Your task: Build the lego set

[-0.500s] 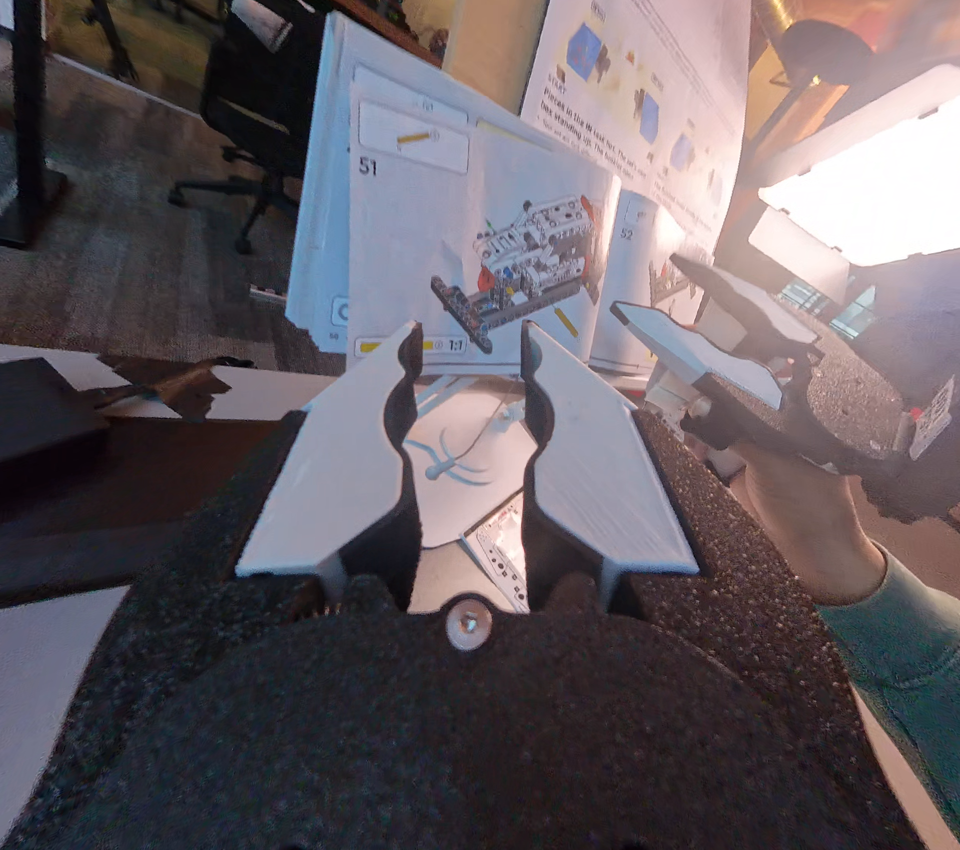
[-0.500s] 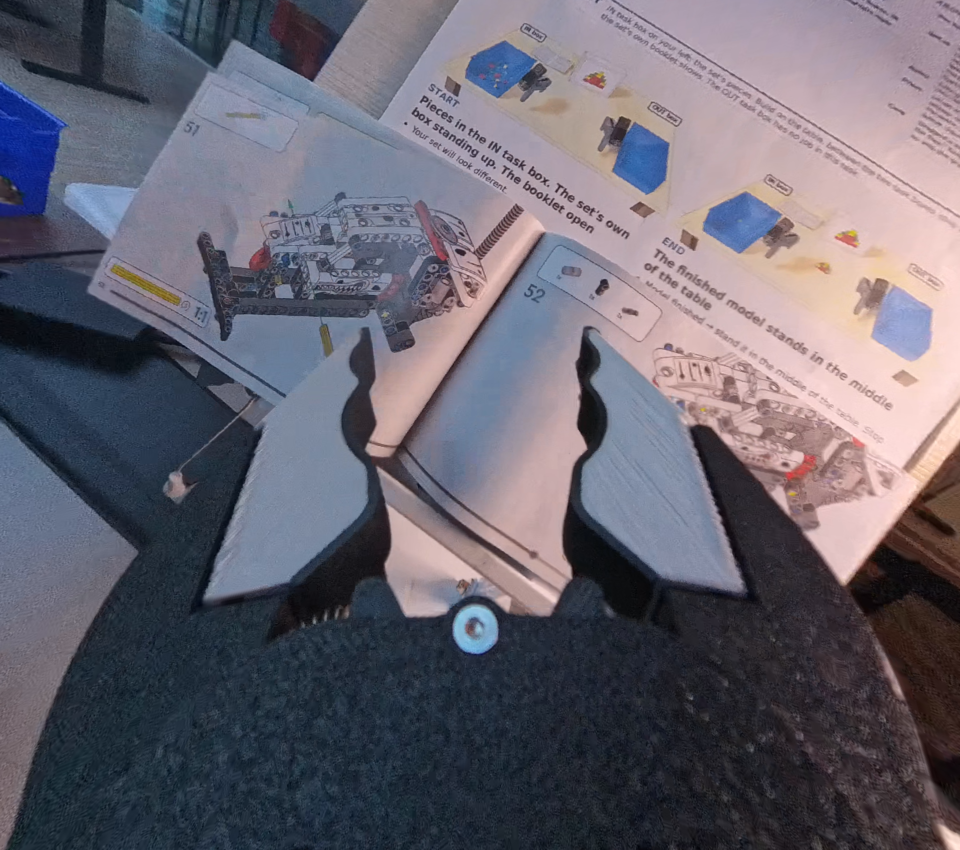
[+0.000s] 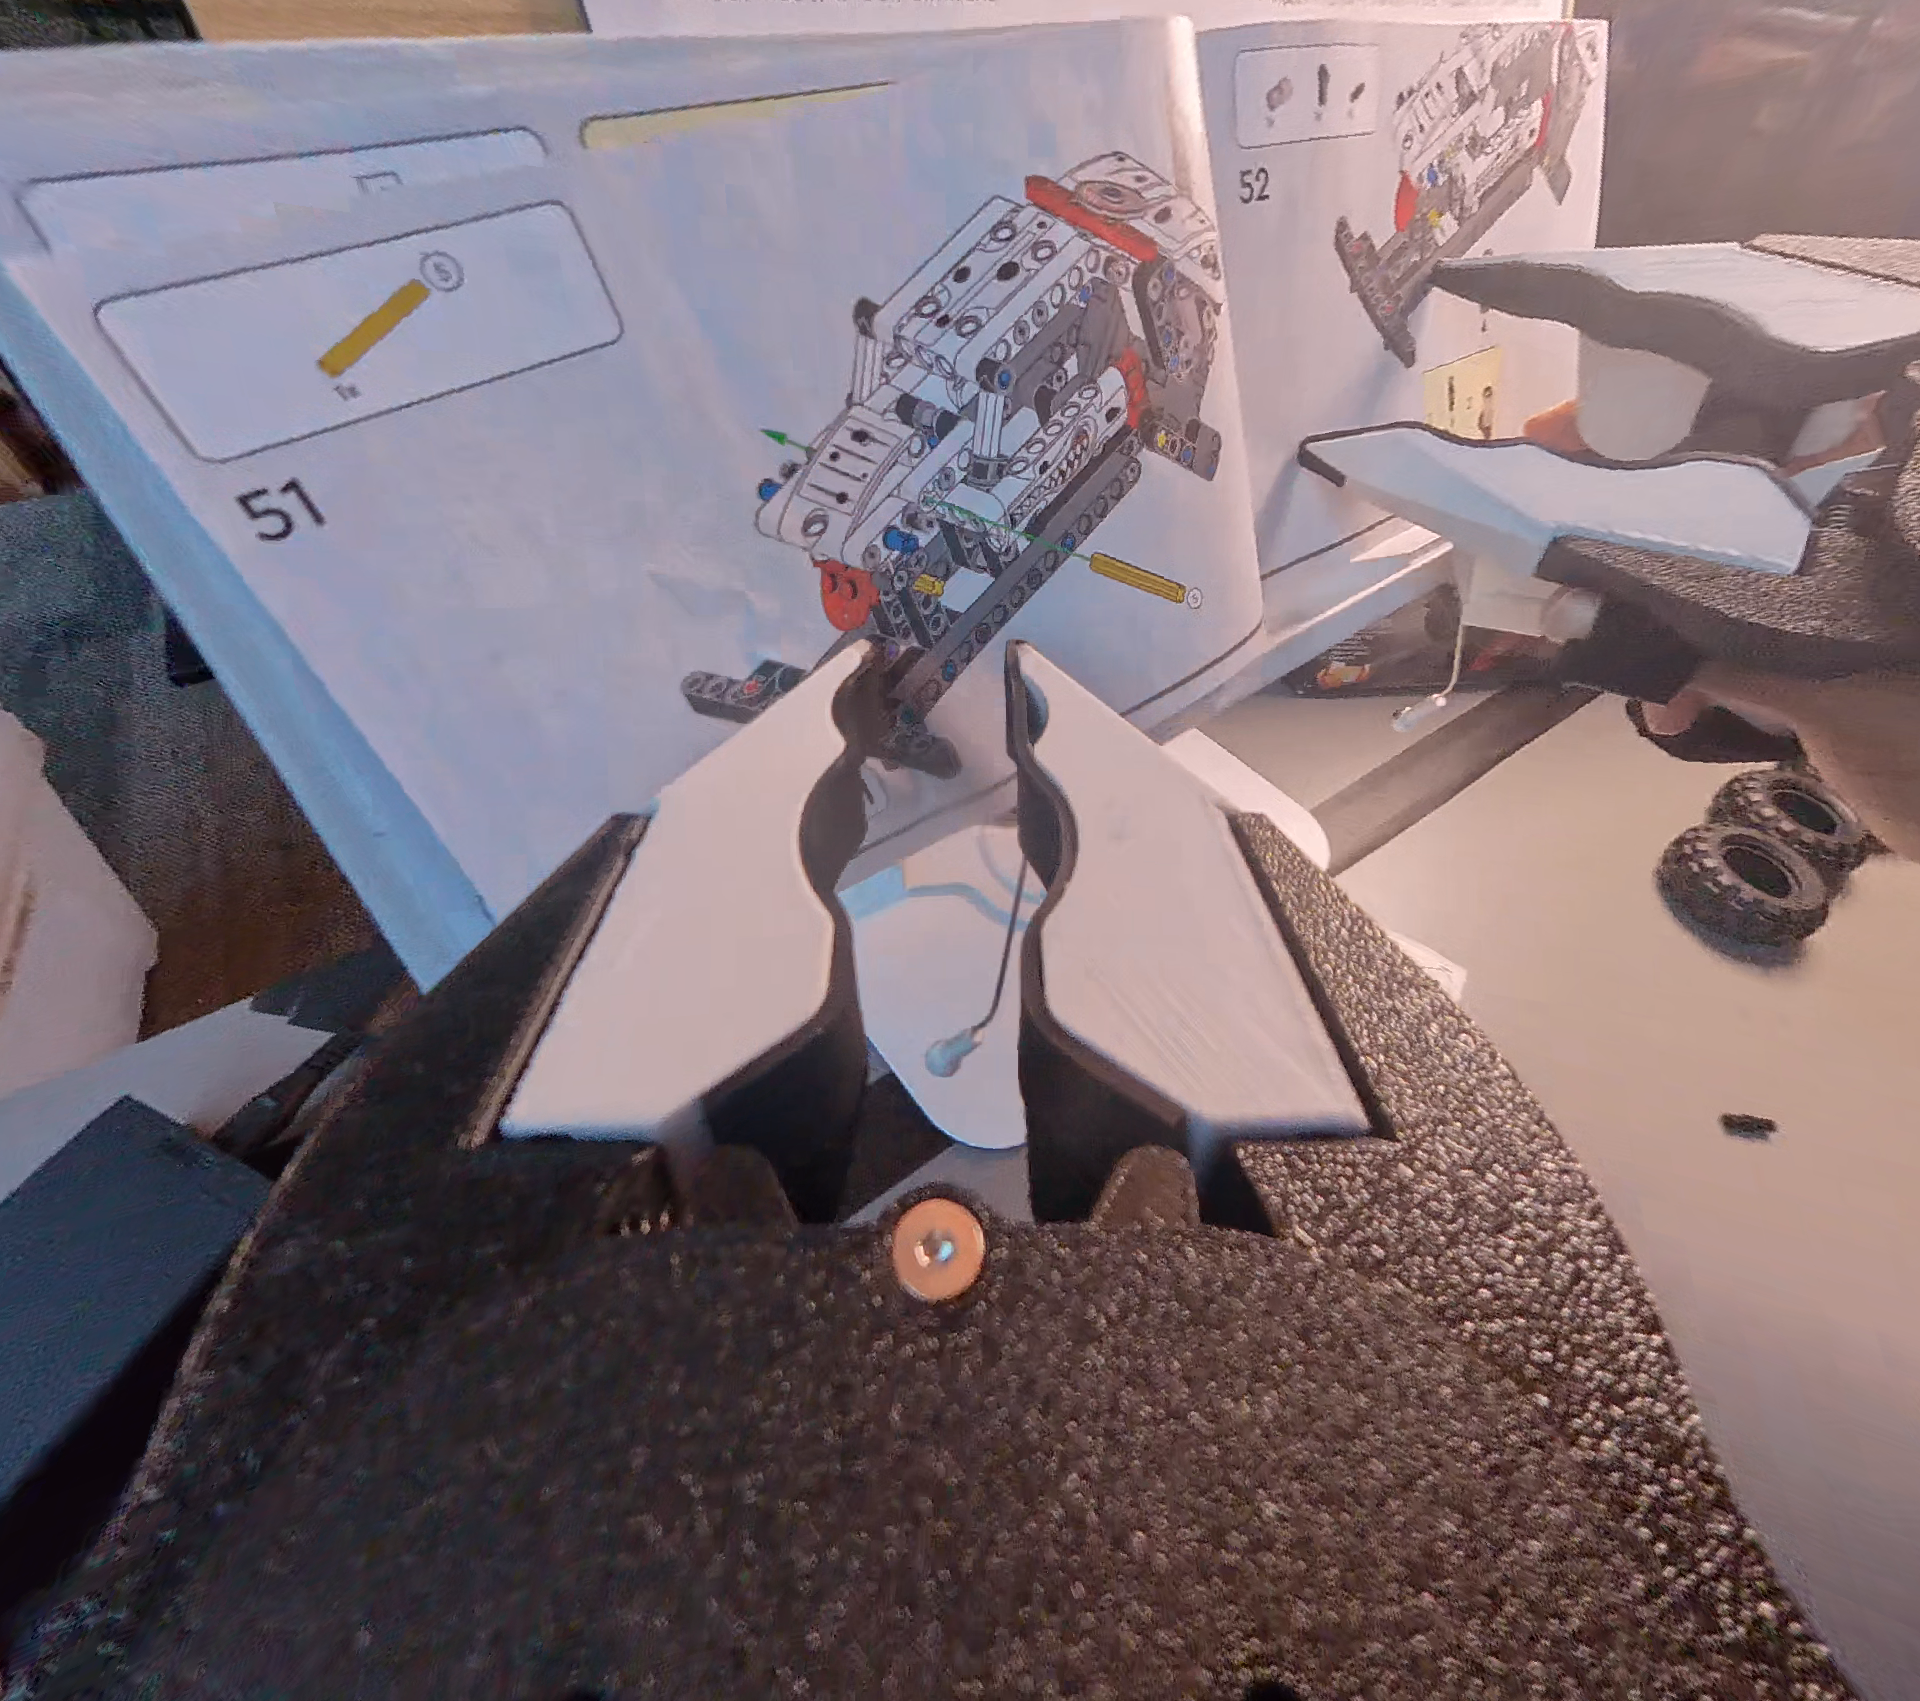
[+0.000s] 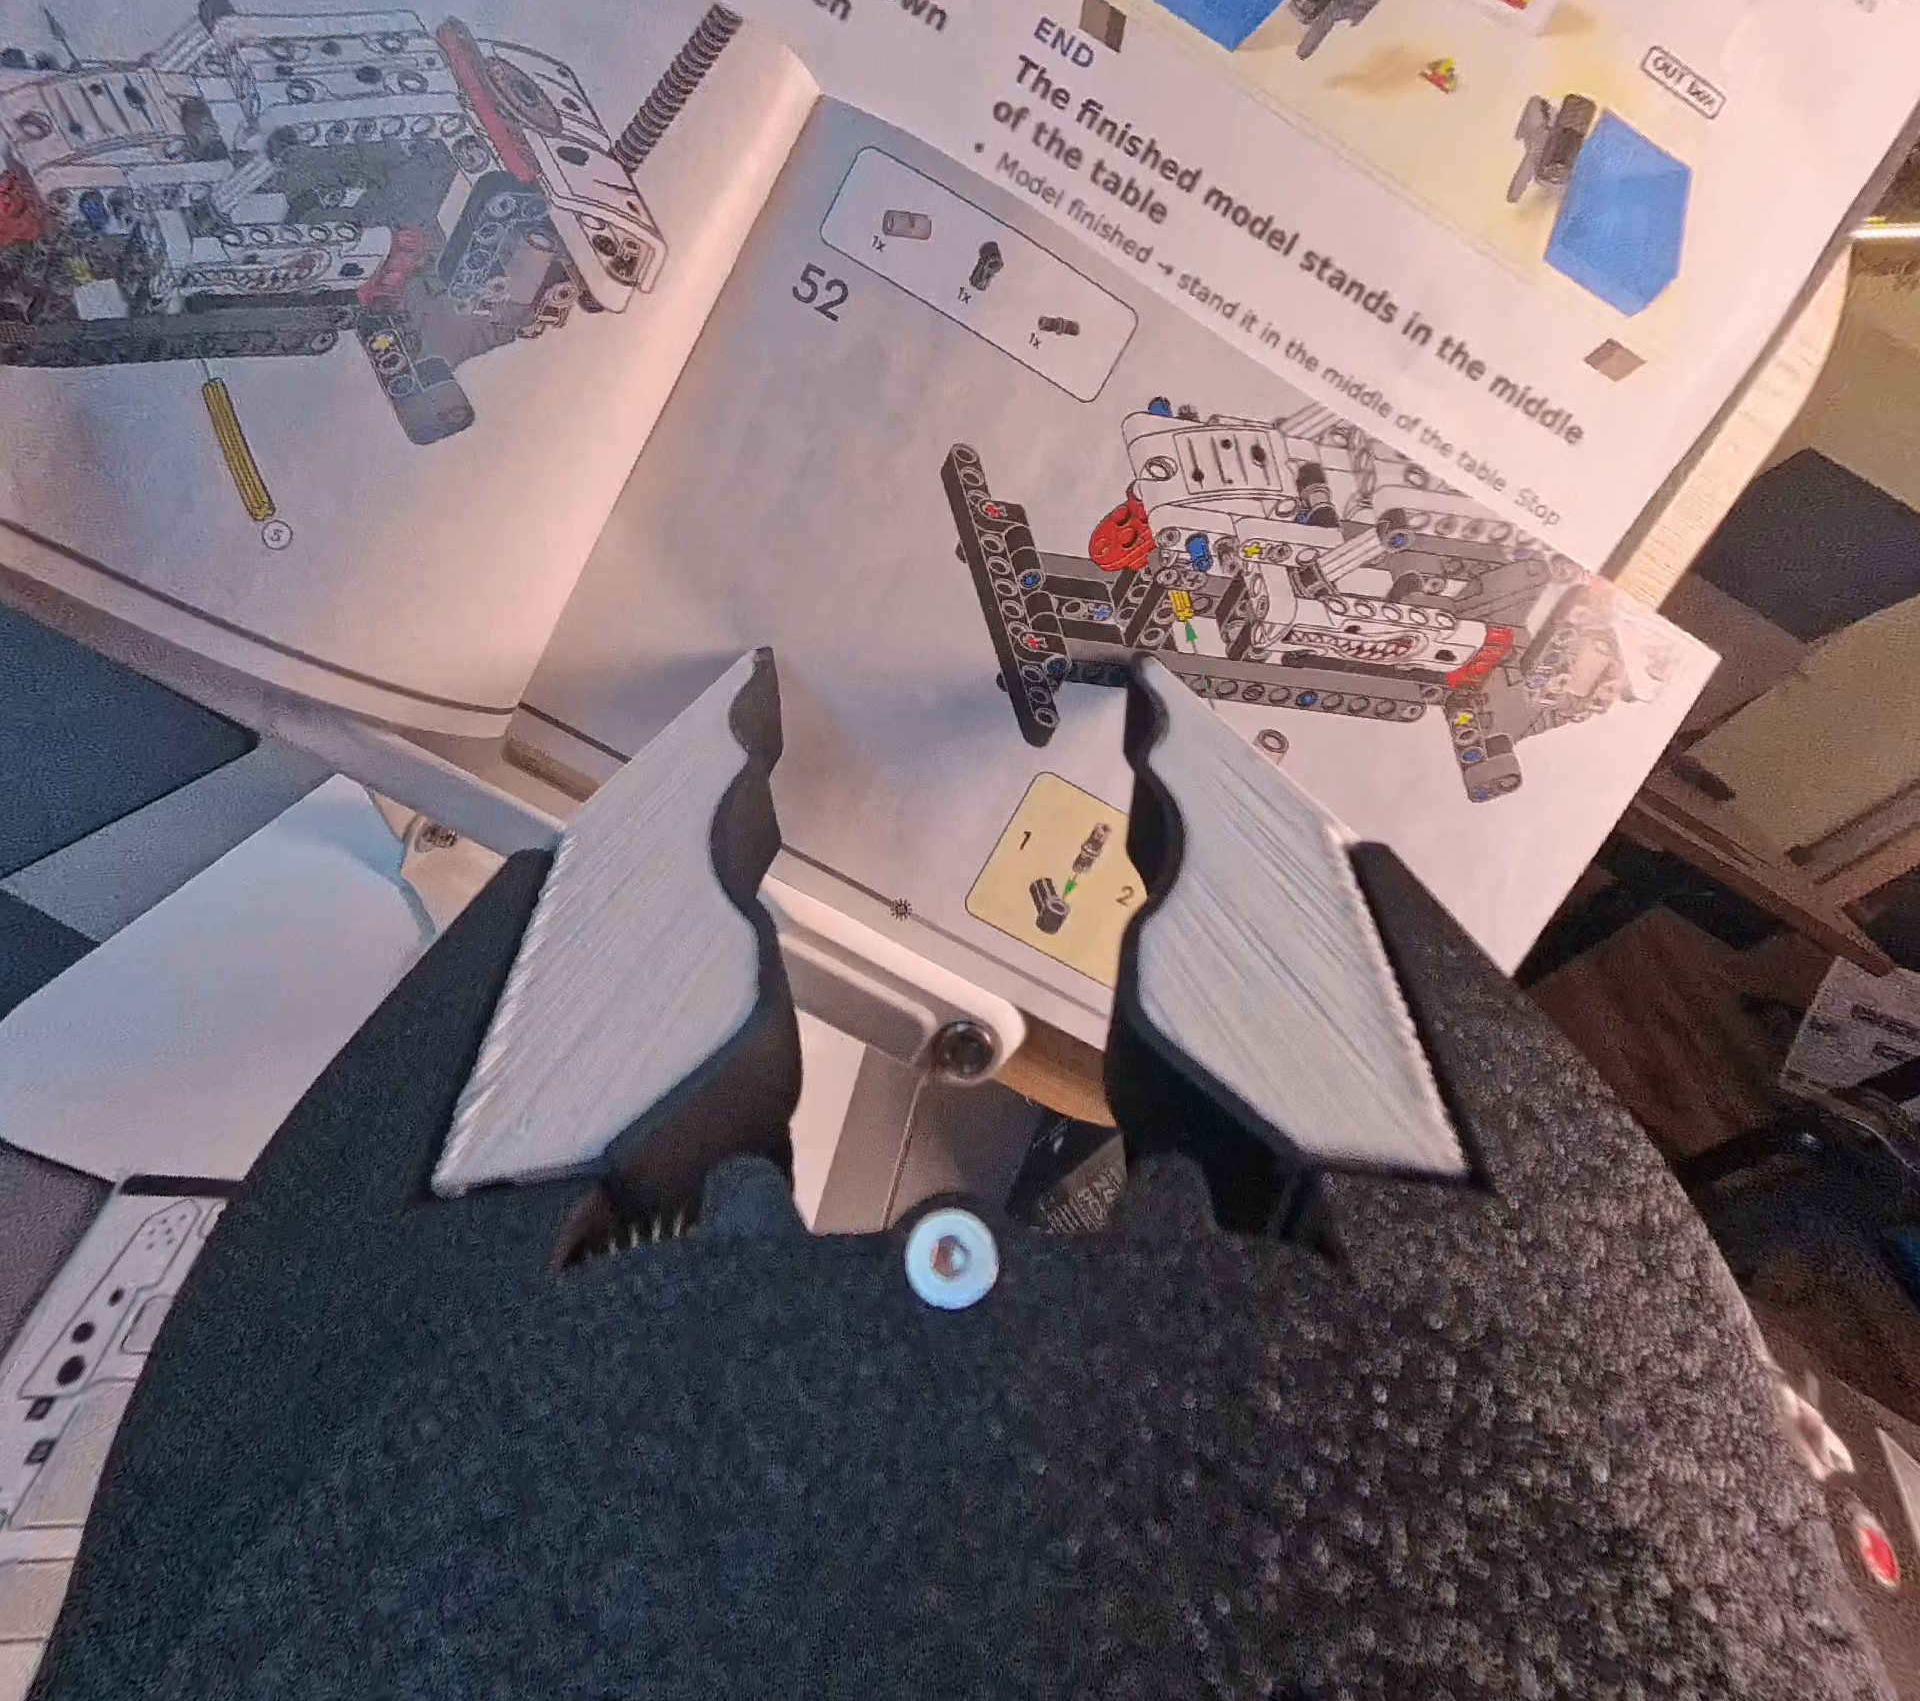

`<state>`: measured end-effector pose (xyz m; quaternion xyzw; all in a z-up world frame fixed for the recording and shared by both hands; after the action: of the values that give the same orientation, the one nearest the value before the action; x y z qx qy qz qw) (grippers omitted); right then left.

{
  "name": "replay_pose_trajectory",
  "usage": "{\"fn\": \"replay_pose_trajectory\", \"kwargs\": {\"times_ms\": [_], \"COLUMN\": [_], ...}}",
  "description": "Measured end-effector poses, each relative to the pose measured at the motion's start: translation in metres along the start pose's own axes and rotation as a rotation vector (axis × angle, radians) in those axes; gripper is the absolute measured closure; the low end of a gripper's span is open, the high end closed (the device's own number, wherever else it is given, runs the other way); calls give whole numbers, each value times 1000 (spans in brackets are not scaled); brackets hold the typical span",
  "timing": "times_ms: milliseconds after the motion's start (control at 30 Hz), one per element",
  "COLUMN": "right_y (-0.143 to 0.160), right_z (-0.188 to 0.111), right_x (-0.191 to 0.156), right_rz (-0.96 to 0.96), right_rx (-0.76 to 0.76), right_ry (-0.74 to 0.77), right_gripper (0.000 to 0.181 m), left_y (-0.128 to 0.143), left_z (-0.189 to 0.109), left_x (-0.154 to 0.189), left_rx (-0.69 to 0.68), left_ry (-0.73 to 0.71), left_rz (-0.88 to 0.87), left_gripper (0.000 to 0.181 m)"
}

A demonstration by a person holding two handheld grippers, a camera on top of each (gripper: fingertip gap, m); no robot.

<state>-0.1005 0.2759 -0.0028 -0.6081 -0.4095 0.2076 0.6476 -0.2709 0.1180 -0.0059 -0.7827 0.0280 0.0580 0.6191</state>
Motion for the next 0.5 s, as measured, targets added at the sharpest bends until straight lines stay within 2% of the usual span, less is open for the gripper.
{"fn": "replay_pose_trajectory", "kwargs": {"times_ms": [200,300,367,500], "right_y": [5,4,-3,-23], "right_z": [-5,-9,-16,-20], "right_x": [14,17,11,-20], "right_rz": [58,86,59,-14], "right_rx": [-19,-40,-2,57], "right_ry": [27,44,29,-110], "right_gripper": [113,118,121,138], "left_y": [-3,-1,1,1], "left_z": [4,3,2,4], "left_x": [-5,-5,-5,-6], "left_rx": [-10,-6,2,10], "left_ry": [-39,-38,-38,-47], "left_rz": [71,79,79,105], "left_gripper": [166,167,167,168]}}
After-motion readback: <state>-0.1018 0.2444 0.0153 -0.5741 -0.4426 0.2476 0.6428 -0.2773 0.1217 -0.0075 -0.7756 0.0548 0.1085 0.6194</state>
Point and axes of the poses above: each gripper's, where its closed fingertips meet, z out along the fingers, y out of its underside, x = y × z across the jaws, the point moved 10 cm from there along -z, back along the fingers, and after that the axes turned 11 degrees about z, right-handed, at the moved point
